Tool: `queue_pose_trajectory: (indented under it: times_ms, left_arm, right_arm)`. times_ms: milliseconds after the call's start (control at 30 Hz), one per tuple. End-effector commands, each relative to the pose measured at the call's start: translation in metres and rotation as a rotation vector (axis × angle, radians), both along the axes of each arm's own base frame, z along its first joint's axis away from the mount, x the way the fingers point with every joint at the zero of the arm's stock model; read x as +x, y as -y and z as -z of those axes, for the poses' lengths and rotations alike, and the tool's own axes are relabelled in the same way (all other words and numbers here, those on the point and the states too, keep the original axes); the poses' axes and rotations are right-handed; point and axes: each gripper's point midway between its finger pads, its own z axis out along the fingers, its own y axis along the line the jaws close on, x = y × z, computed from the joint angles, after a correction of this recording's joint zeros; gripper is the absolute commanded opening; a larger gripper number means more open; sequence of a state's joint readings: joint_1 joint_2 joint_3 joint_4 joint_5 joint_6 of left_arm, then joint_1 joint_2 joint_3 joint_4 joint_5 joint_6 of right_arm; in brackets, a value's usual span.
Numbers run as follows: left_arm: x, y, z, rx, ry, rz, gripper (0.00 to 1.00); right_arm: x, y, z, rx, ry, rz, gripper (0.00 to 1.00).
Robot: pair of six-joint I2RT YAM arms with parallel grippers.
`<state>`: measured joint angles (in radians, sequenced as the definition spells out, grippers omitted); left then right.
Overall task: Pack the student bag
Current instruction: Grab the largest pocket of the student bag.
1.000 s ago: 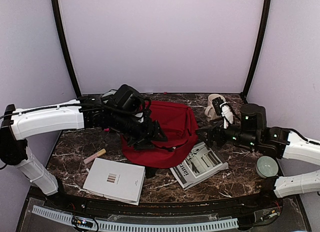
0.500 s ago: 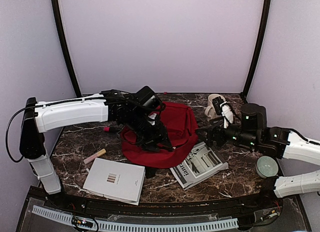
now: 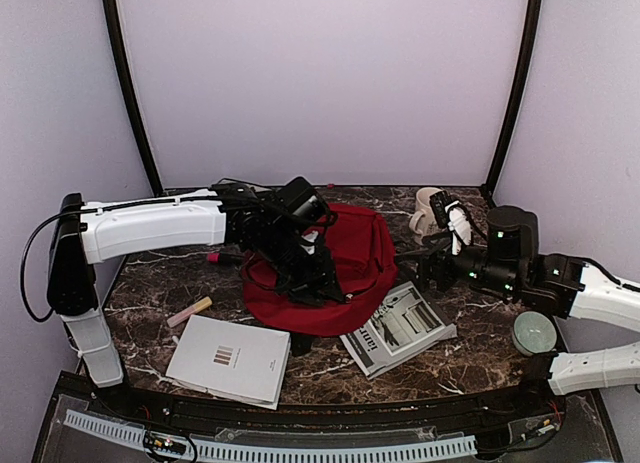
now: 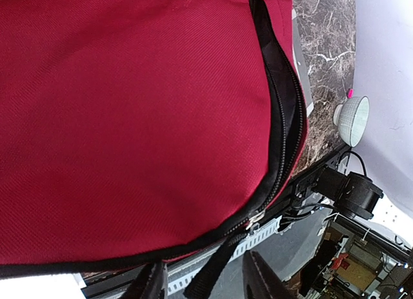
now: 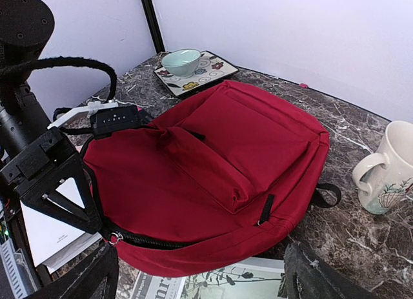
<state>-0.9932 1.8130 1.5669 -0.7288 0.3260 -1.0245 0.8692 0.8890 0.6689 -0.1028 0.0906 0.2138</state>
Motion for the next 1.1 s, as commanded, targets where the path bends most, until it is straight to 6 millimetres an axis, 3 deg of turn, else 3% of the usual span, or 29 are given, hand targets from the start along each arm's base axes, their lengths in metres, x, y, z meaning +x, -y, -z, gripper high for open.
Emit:
queue_pose_trajectory:
  times_ms: [0,267,500,633,767,1067]
  left_arm:
    - [-0.001,0.009,-0.013,-0.043,0.013,0.025,0.39]
    - [-0.002,0.011,-0.010,-0.040,0.005,0.034,0.22]
    - [-0.004,0.015,-0.009,-0.049,-0.005,0.043,0.00]
    - [-0.004,0.014,-0.015,-0.049,0.002,0.047,0.00]
    - [-0.004,0.006,-0.021,-0.025,0.023,0.041,0.00]
    - [0.000,-0.029,-0.022,0.107,0.091,0.005,0.00]
  right_arm:
    - [0.004,0.003,-0.011,0.022,0.032,0.020,0.89]
    - [0.003,0.004,-0.004,0.017,0.018,0.026,0.89]
    - [0.003,0.006,0.000,0.010,0.018,0.028,0.89]
    - [-0.001,0.005,0.010,-0.047,0.051,-0.016,0.90]
    - [-0.018,-0.008,0.024,-0.116,0.084,-0.178,0.91]
    - [-0.037,-0.035,0.047,-0.237,0.056,-0.425,0.94]
